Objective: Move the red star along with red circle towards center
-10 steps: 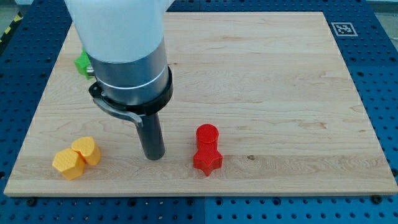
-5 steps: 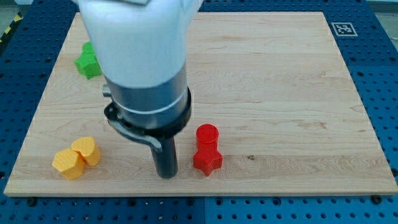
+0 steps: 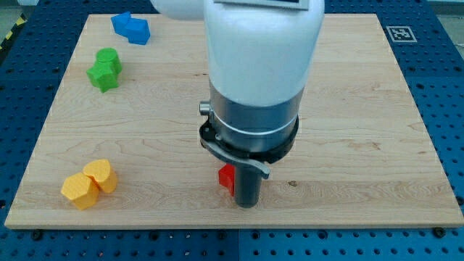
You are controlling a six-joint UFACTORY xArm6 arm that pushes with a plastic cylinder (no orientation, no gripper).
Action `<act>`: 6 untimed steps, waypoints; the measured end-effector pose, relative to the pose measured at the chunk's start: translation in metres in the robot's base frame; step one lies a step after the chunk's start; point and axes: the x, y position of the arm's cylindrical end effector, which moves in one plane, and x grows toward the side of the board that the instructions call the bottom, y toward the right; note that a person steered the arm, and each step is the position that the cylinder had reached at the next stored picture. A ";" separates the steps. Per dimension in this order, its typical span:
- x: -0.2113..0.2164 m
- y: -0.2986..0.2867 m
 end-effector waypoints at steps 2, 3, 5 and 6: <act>-0.023 0.000; -0.037 0.000; -0.066 0.000; -0.053 0.000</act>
